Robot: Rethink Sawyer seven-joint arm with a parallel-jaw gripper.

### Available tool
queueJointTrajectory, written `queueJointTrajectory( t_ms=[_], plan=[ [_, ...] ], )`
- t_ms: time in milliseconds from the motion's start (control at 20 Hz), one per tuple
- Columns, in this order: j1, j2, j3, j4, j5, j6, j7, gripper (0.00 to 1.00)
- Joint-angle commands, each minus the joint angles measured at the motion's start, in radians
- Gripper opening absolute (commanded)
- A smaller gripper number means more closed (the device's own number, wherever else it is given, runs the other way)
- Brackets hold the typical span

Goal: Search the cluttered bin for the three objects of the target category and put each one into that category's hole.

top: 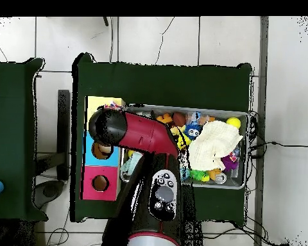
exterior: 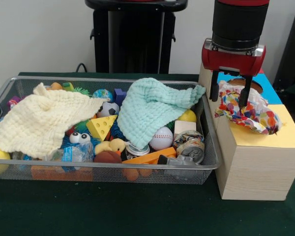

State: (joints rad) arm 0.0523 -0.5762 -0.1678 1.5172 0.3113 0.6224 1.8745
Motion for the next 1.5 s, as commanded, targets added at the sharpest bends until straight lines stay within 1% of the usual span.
queueJointTrajectory(
  t_ms=[50,150,250,300,650,950,1100,1300,1400,1500],
  plan=[
    [-0.036,0.045,0.102,0.085,0.014,-0.055,0.137,1.0],
    [-0.037,0.044,0.102,0.081,-0.007,-0.072,0.116,1.0],
    [-0.047,0.04,0.117,0.092,-0.001,-0.083,0.107,1.0],
    [-0.052,0.037,0.124,0.098,0.001,-0.088,0.103,0.0],
    [-0.043,0.023,0.114,0.07,0.022,-0.024,0.149,0.0],
    [-0.03,-0.006,0.124,0.066,0.05,-0.002,0.179,0.0],
    [-0.033,0.004,0.161,0.069,0.086,-0.034,0.19,0.0],
    [-0.021,0.028,0.194,0.037,0.136,-0.066,0.211,0.0],
    [-0.012,0.037,0.204,0.034,0.151,-0.097,0.218,0.0],
    [-0.004,0.061,0.206,0.016,0.159,-0.124,0.219,0.0]
  ],
)
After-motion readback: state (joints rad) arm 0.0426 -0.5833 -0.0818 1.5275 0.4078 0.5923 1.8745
